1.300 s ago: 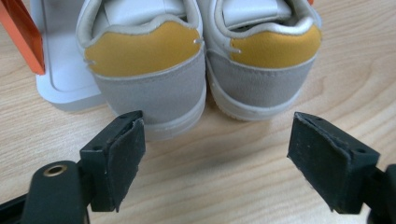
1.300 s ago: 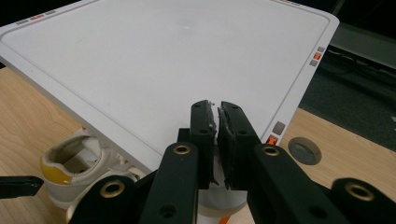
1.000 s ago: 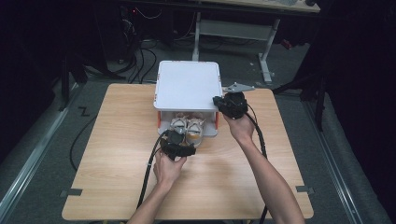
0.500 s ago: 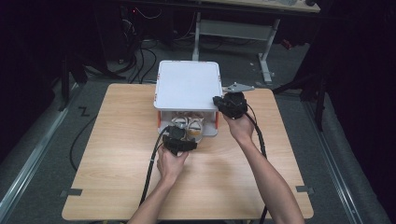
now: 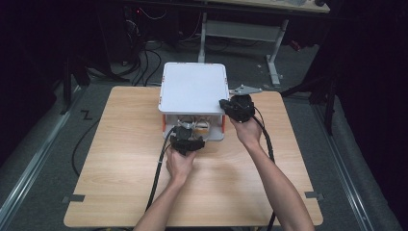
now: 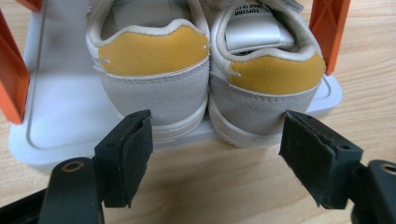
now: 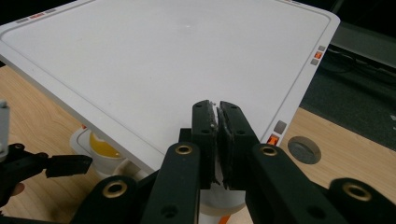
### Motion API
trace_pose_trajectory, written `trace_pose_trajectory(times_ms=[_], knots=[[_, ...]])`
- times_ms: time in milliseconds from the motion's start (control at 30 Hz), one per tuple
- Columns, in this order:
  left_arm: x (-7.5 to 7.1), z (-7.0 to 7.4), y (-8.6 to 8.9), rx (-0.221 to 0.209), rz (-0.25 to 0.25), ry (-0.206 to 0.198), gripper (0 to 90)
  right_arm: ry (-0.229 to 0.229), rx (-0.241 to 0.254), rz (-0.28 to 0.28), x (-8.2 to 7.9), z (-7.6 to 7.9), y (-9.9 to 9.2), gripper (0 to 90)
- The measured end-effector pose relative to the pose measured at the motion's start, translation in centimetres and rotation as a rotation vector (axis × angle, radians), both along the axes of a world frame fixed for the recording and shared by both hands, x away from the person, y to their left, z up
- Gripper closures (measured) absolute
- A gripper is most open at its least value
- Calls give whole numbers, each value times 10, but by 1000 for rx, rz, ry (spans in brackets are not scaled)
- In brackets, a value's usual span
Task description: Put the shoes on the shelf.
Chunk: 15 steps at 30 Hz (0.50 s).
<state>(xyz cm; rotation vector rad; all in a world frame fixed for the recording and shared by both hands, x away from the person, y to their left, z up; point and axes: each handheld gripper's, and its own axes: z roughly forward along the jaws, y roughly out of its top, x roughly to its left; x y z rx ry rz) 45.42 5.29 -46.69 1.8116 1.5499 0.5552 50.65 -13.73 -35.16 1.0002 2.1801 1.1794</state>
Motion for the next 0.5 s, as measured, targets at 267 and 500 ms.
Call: trace_pose_trajectory(times_ms=[267, 500], knots=[[12, -4, -6, -7, 27, -25, 267, 1, -3, 3, 0, 0, 0, 861], [23, -5, -9, -10, 44, -27, 269, 8, -18, 9, 0, 2, 0, 868]])
